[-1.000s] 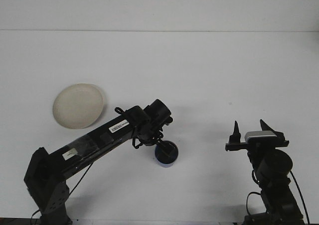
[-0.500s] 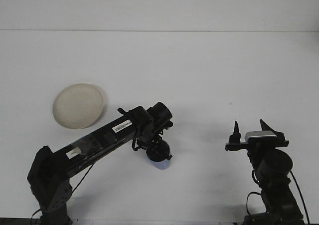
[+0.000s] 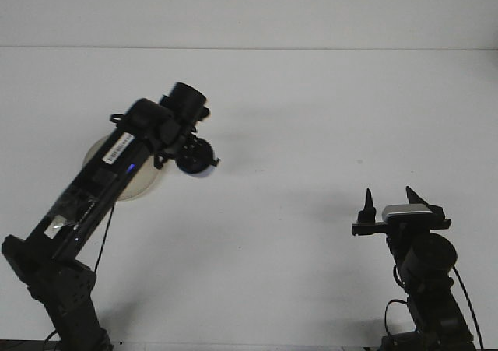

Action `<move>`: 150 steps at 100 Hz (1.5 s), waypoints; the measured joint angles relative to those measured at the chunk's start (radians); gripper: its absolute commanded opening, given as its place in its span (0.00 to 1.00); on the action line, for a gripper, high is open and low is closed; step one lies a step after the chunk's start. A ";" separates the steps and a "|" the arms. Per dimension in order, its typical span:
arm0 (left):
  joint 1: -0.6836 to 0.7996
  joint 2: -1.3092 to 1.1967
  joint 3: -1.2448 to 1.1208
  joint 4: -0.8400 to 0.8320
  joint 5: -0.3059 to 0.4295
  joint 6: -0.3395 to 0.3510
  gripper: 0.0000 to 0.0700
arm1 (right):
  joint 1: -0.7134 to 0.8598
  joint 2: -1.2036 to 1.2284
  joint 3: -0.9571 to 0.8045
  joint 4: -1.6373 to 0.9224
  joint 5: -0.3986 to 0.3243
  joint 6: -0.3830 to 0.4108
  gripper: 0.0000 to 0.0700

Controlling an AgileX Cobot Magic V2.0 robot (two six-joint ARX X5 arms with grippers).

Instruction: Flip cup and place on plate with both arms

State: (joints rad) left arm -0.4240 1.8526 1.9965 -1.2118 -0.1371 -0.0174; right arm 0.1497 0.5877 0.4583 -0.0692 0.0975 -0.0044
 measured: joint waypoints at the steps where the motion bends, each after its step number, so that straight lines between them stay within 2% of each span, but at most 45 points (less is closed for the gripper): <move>1: 0.013 -0.002 0.002 0.000 -0.001 0.000 0.01 | 0.000 0.000 0.000 0.000 0.000 0.000 0.76; 23: 0.273 0.000 0.002 -0.014 -0.015 -0.001 0.01 | 0.000 0.000 0.000 0.000 0.000 0.000 0.76; 46: 0.393 0.051 0.002 -0.006 -0.015 -0.001 0.01 | 0.000 0.000 0.000 0.000 0.000 0.000 0.76; 85: 0.460 0.208 0.001 0.000 -0.014 -0.011 0.01 | 0.000 0.000 0.000 0.000 0.000 0.000 0.76; 131: 0.485 0.218 -0.006 0.021 -0.014 -0.020 0.01 | 0.000 0.000 0.000 0.003 0.007 0.000 0.76; 150: 0.488 0.222 -0.006 0.023 0.030 -0.023 0.02 | 0.000 0.000 0.000 0.003 0.007 0.000 0.76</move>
State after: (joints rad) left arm 0.0643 2.0747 1.9903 -1.1892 -0.1070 -0.0399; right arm 0.1497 0.5877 0.4583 -0.0658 0.1047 -0.0044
